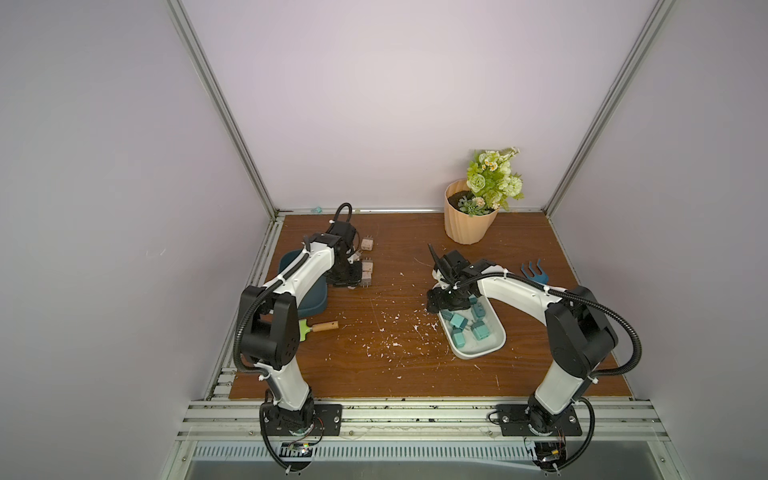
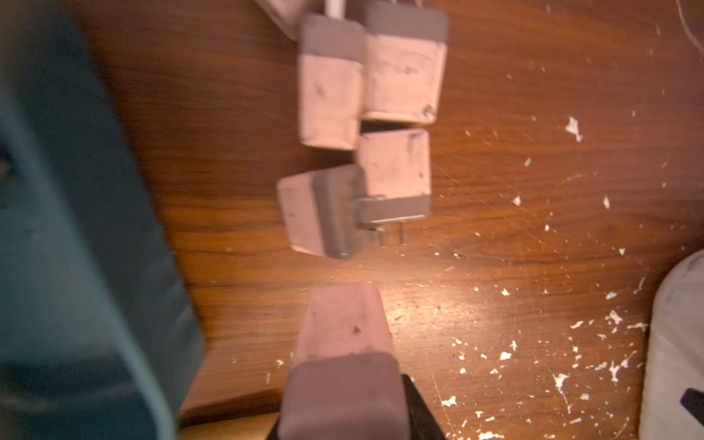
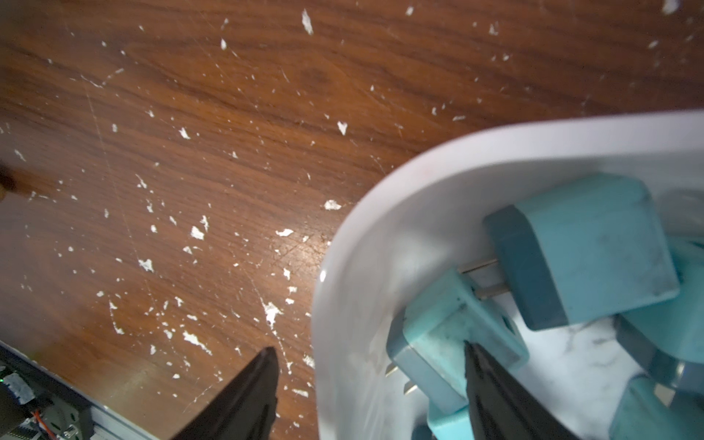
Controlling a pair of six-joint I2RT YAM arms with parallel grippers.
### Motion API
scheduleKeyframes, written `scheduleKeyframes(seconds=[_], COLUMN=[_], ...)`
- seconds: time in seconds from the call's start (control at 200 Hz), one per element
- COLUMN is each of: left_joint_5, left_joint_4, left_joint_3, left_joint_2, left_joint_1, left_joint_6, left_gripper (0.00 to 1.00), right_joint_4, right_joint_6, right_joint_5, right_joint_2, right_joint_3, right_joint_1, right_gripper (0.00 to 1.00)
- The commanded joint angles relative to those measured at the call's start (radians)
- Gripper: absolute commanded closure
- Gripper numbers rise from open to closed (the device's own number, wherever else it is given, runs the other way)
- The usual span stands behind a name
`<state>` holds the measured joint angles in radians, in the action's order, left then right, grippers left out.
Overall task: Place the plugs by color into the storage box
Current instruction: Place the plug in the storage box.
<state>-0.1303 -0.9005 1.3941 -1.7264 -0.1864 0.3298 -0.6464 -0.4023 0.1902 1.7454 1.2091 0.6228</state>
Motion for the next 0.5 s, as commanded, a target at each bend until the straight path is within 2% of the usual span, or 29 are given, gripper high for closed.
scheduleKeyframes(seconds=[0.0,0.23,0.495], left_joint_5=[0.009,0.065,0.195], left_joint_4=[-0.067,-0.074,-0.059], left_joint_3=[0.002,-0.036,-0.067], left_joint_2=[0.026,0.022,-0.073], left_joint_1=[0.09,0.259,0.317], left_joint_6=[-0.037,-0.057,-0.037], left_gripper=[0.66,0.65,0.65], right_joint_4=[0.009,0.007,-0.007], right_joint_6=[-0.01,-0.001,0.017], right_joint_5=[0.011,0.014,0.012], right_joint_2=[0.008,0.025,0.037], right_joint_3=[0.0,0.013,0.026], right_joint_1=[0.008,0.012,0.013], right_gripper=[0.2,0.2,0.2])
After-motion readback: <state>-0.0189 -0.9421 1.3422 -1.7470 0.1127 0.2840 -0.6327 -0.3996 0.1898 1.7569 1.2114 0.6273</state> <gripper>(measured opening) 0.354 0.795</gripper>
